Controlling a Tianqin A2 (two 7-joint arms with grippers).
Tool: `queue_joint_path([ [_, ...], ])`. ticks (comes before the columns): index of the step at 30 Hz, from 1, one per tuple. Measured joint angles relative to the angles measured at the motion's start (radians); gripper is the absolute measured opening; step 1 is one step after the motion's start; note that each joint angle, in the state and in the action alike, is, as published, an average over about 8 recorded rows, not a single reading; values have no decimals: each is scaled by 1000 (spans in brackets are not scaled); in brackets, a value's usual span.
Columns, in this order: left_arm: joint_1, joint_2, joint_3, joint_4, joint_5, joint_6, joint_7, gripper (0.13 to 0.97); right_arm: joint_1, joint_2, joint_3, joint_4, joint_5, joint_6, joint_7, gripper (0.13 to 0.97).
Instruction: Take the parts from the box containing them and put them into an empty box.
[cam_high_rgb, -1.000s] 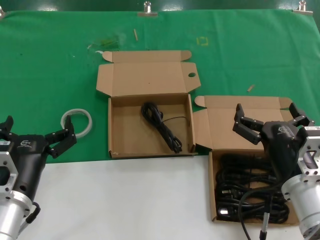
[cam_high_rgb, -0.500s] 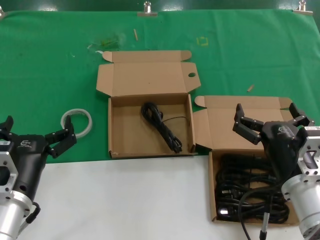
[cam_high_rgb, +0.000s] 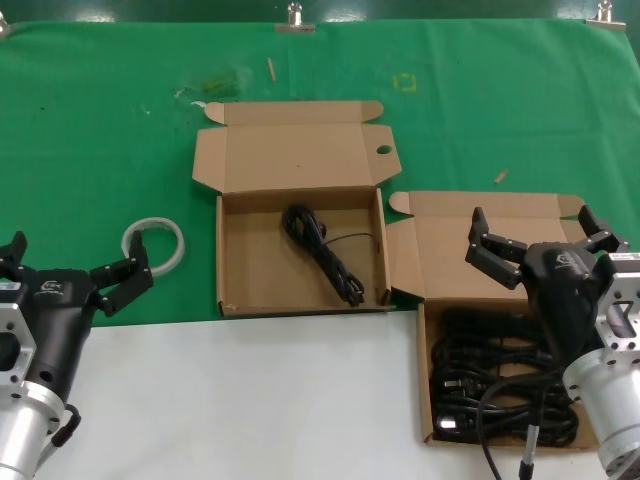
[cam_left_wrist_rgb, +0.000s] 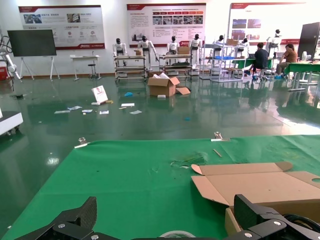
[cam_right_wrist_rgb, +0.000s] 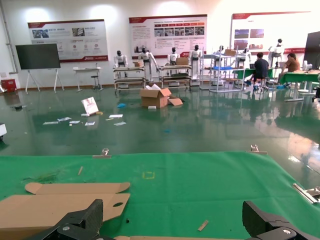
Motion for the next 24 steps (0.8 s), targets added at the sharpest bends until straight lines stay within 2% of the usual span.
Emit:
queue_joint_path([
  [24, 0, 0, 0, 0, 0, 0, 0, 965, 0, 0, 0, 0, 0, 0, 0, 966],
])
